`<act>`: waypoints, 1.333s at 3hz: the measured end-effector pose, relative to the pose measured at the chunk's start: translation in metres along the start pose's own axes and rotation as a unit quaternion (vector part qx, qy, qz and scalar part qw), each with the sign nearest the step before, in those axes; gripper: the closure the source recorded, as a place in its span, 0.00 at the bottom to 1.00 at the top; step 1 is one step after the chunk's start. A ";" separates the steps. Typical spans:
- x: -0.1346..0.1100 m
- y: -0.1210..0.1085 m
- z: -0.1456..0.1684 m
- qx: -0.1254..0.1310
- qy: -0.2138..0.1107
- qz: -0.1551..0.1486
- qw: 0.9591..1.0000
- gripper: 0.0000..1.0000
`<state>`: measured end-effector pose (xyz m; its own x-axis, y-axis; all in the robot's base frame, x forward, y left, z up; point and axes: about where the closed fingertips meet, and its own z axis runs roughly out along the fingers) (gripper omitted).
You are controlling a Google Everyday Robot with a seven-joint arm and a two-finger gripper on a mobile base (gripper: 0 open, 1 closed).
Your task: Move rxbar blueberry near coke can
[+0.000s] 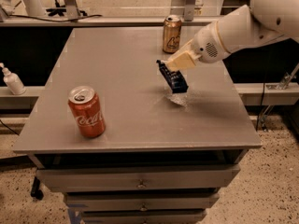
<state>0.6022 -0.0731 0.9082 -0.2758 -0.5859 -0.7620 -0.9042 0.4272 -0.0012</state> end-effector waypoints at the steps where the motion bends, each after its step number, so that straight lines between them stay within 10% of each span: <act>1: -0.021 0.045 -0.006 -0.082 -0.036 -0.010 0.996 1.00; 4: -0.046 0.079 0.022 -0.096 -0.040 -0.047 0.993 1.00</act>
Offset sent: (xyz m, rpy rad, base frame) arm -0.0287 0.0205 0.0166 0.0828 0.0362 0.1097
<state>0.5501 0.0027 0.9292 -0.1676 -0.5573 -0.8132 -0.9725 0.2289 0.0436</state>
